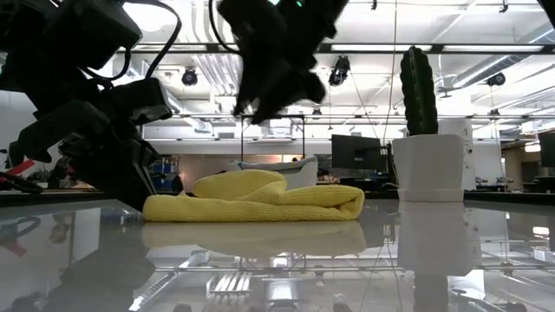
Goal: Fold microfiber towels
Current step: Fold the yellow cloth
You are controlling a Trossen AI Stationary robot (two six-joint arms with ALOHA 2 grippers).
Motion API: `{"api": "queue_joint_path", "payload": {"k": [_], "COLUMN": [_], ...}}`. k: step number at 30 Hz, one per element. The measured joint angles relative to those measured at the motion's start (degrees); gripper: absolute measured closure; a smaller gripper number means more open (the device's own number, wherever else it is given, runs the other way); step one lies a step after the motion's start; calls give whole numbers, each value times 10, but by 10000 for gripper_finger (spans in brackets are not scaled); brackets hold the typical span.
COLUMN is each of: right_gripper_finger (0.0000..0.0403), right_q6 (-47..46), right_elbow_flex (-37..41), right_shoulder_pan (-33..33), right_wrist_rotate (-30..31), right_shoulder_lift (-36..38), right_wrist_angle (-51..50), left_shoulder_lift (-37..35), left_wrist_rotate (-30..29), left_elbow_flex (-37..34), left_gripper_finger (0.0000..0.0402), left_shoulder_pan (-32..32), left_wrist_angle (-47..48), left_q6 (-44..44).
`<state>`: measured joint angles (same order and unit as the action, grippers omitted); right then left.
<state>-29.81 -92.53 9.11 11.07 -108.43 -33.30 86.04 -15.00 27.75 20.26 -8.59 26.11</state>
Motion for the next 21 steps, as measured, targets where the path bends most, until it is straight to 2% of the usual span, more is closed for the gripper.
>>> {"api": "queue_joint_path", "payload": {"k": [4,9,21], "right_gripper_finger": [234,241,234], "right_q6": [-1,-1,-2], "right_elbow_flex": [1,30,117], "right_shoulder_pan": [-1,-2,-13], "right_wrist_rotate": [25,21,5], "right_shoulder_lift": [3,5,5], "right_wrist_angle": [-68,-70,39], "left_shoulder_lift": [0,0,0], "left_wrist_rotate": [0,0,0], "left_elbow_flex": [0,0,0], "left_gripper_finger": [398,398,398], "left_shoulder_pan": [0,0,0], "left_wrist_angle": [0,0,0], "left_q6": [0,0,0]}}
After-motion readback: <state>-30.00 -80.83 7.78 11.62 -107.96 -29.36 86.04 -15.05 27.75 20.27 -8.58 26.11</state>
